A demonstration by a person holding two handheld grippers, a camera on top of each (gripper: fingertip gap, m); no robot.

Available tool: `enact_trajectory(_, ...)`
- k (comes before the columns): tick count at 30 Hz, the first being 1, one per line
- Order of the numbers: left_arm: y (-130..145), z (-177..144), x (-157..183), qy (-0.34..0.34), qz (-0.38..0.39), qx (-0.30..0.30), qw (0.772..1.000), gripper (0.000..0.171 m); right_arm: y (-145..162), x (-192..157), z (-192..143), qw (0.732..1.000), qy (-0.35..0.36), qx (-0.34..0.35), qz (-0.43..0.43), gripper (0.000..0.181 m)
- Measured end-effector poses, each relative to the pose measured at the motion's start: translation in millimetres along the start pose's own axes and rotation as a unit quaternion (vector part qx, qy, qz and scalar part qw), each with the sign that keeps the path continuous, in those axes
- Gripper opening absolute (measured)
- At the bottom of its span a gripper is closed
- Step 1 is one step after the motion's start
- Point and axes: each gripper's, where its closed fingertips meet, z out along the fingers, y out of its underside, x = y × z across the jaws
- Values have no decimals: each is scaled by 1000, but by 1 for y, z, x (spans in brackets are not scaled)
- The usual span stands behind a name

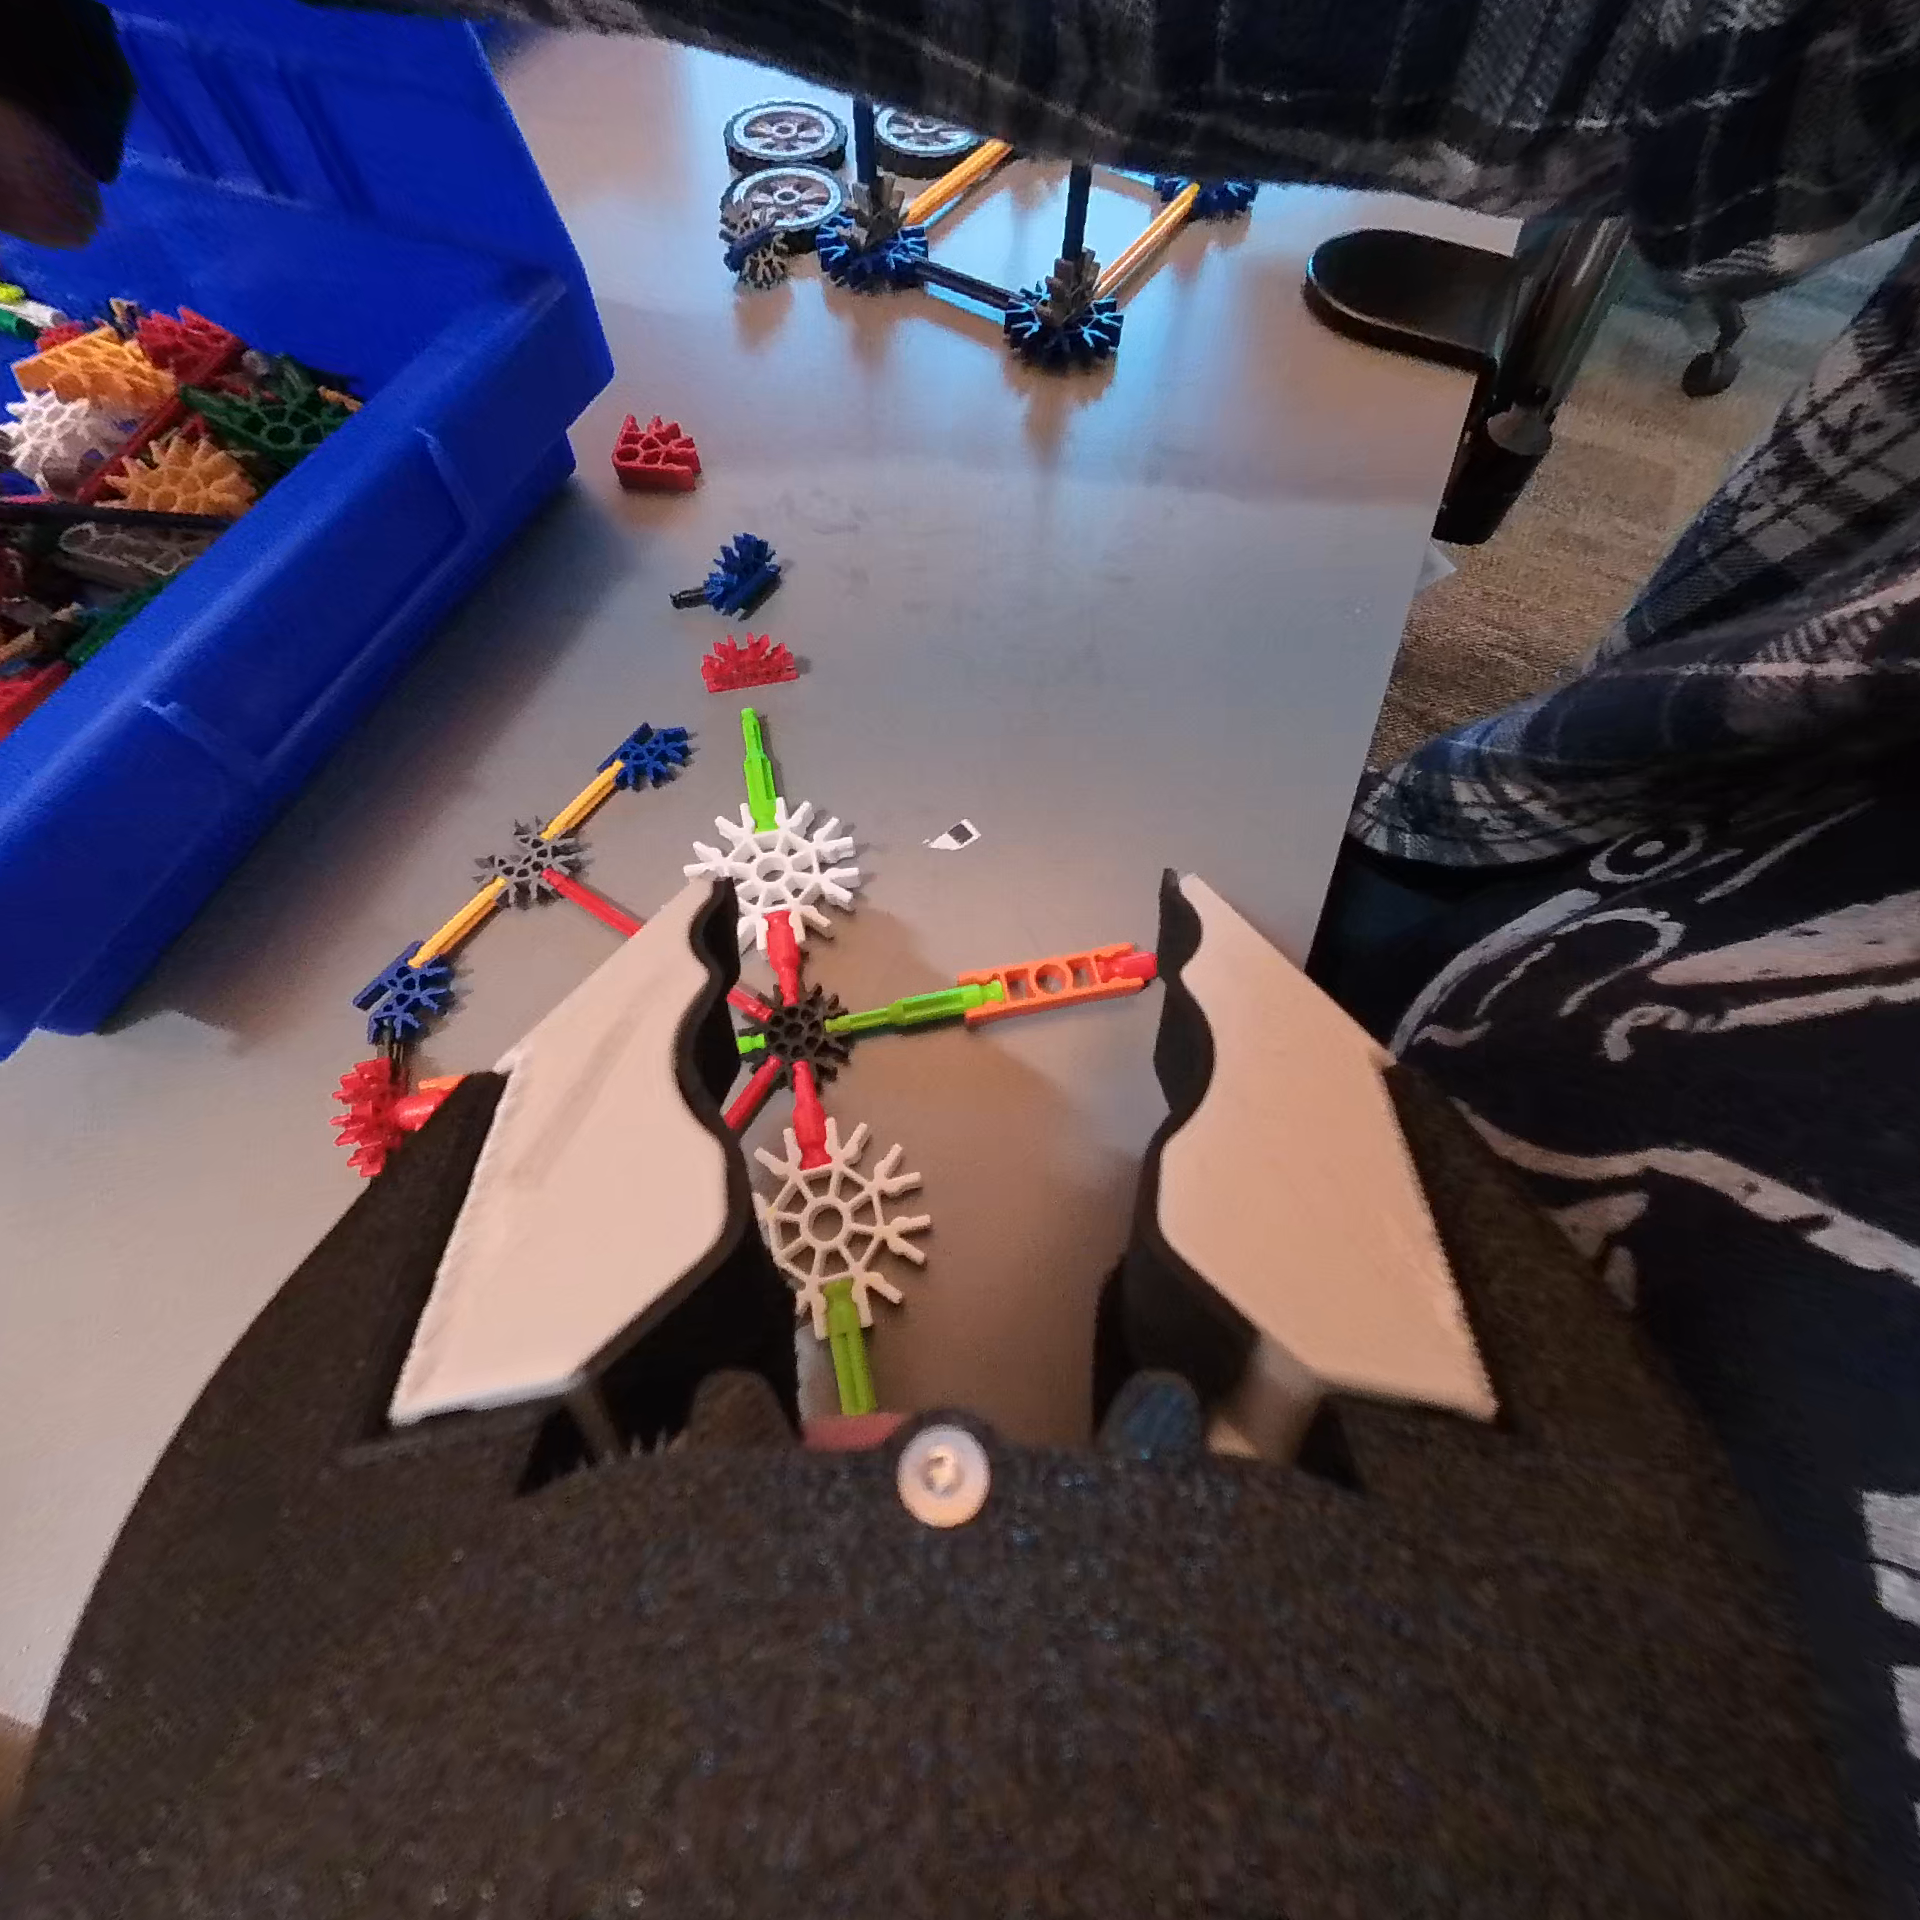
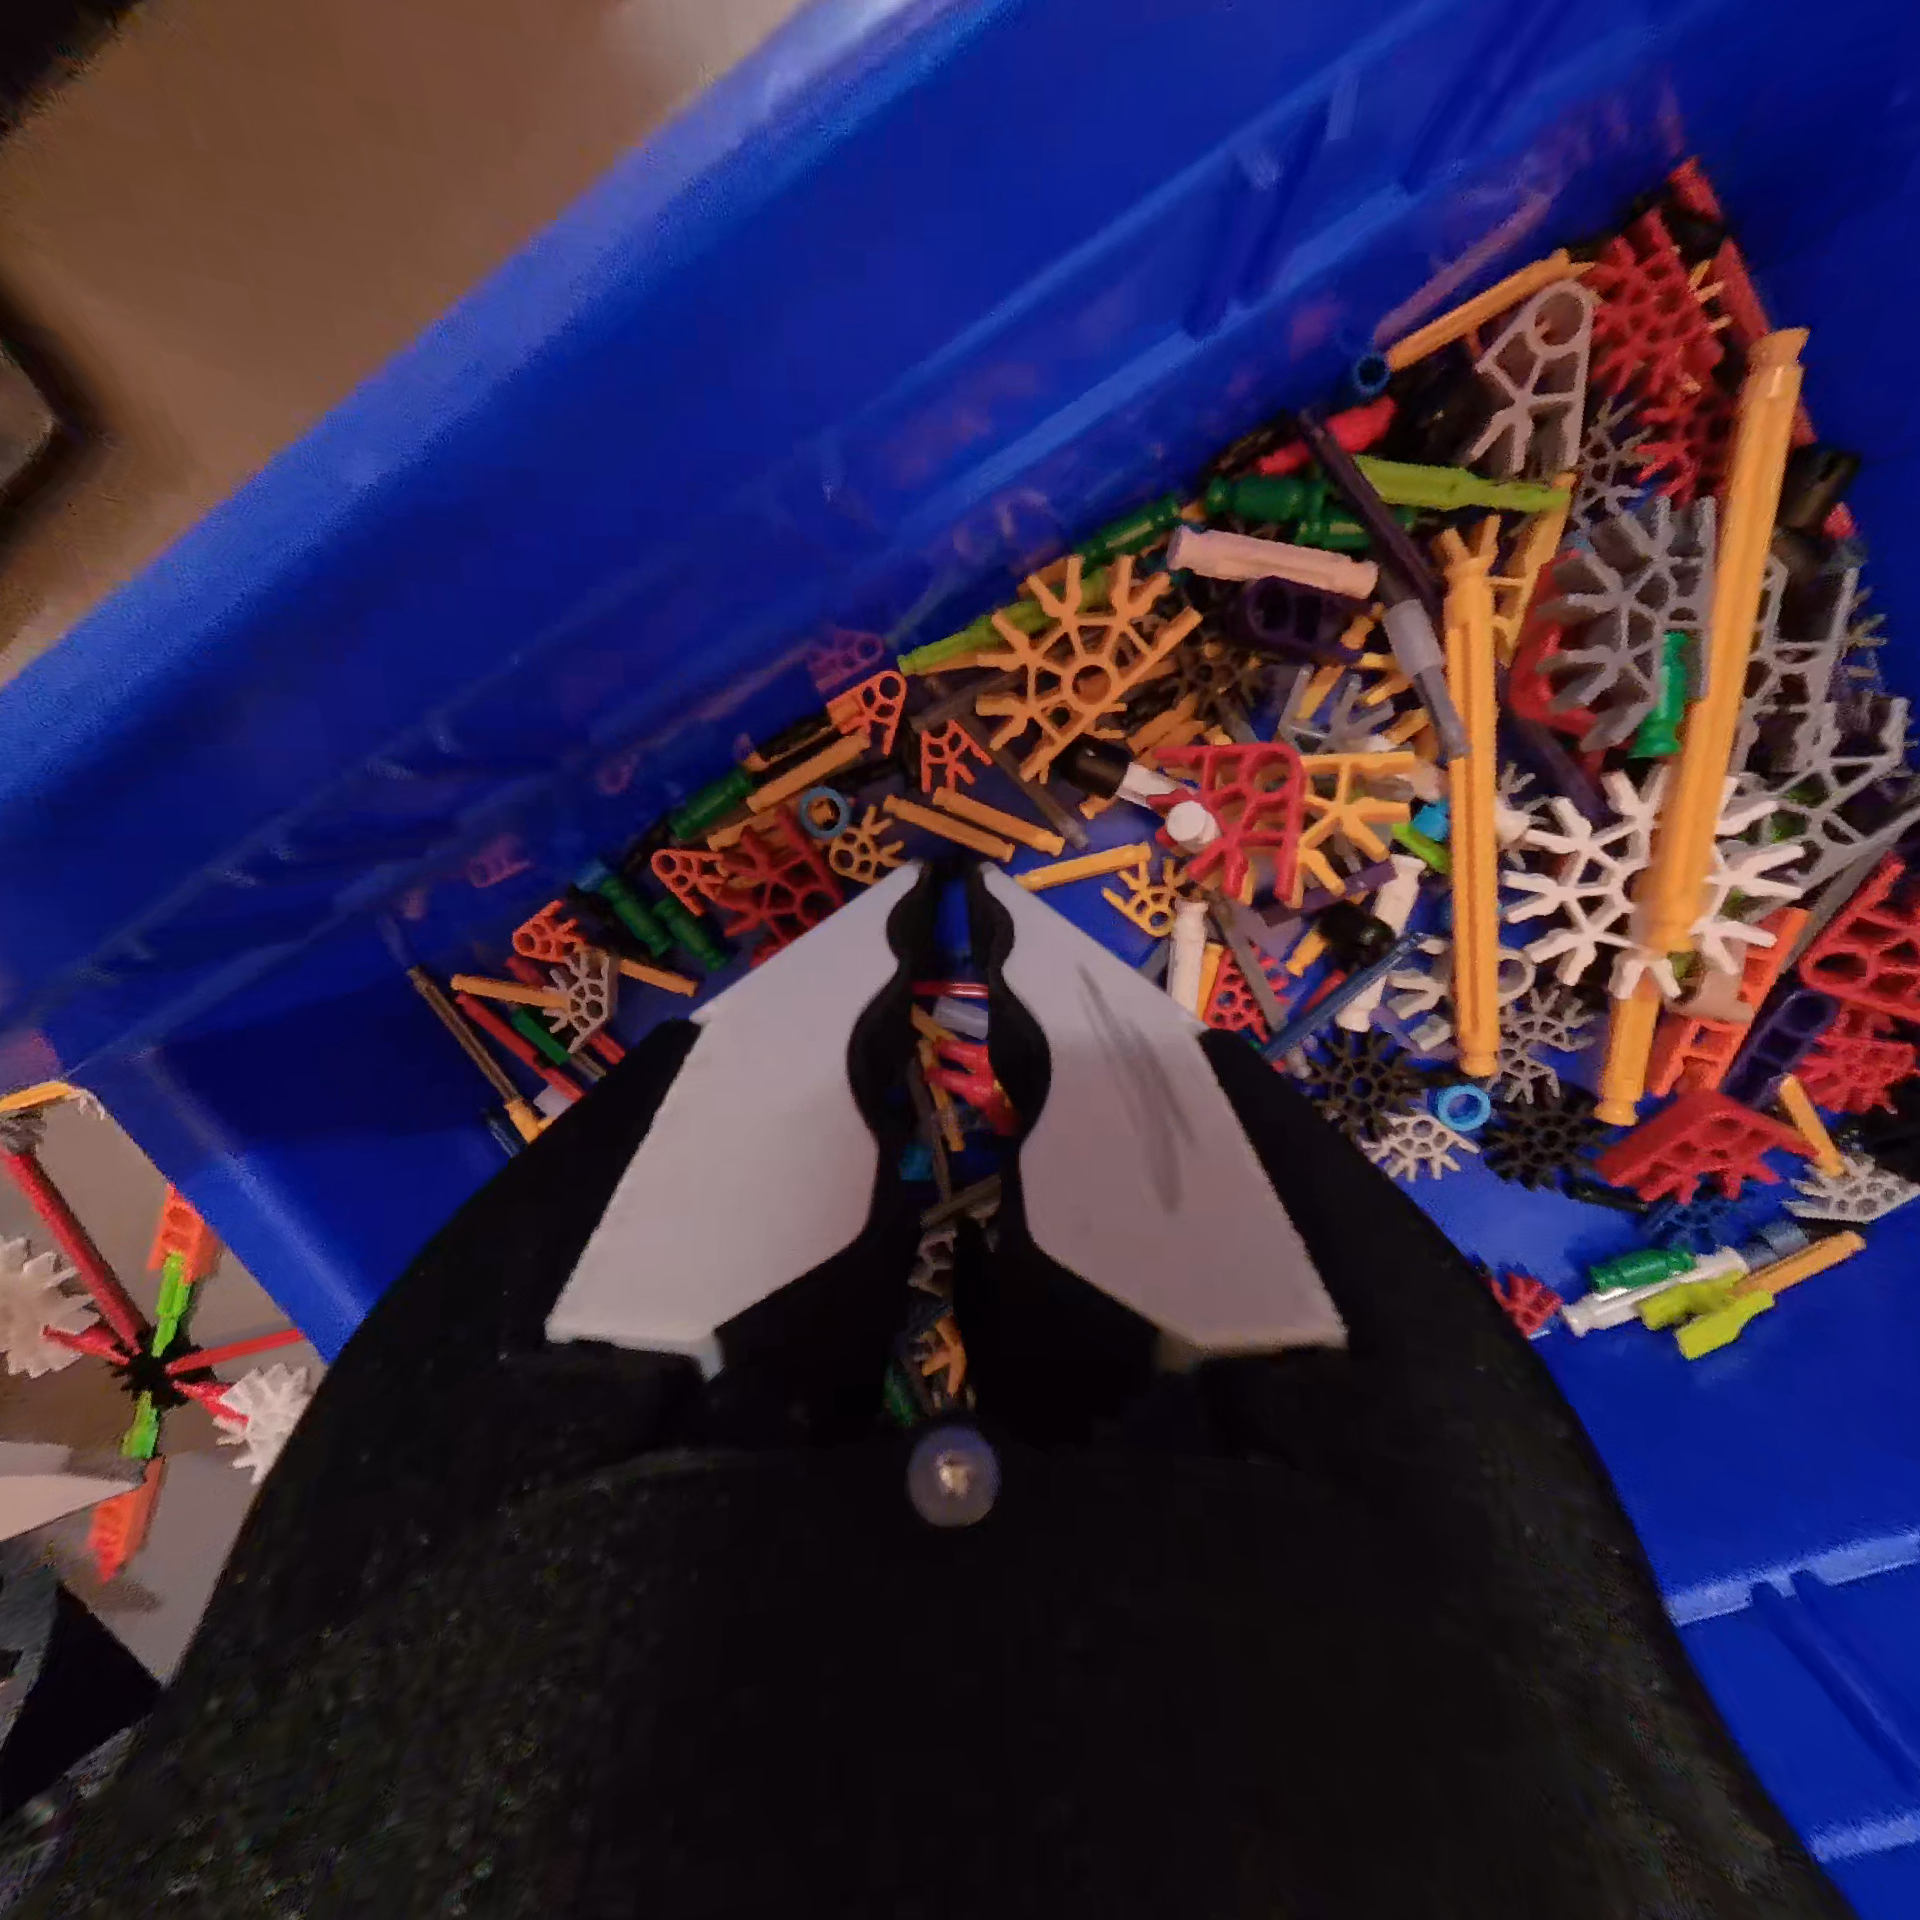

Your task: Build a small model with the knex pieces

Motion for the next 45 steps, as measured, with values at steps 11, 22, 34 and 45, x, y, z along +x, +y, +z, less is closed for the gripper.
enact_trajectory(11,0,0,1,2,-1,1,1000,80,8,4,-3,999,31,-26,-5,10)
enact_trajectory(22,0,0,1,6,-6,0,1000,80,-2,-3,2,1000,5,-5,26,9)
enact_trajectory(34,1,-1,0,5,-3,-2,1000,81,8,6,-5,999,35,-39,7,5)
enact_trajectory(45,2,-1,-3,8,-5,-6,1000,81,6,-1,1,999,14,-29,26,9)
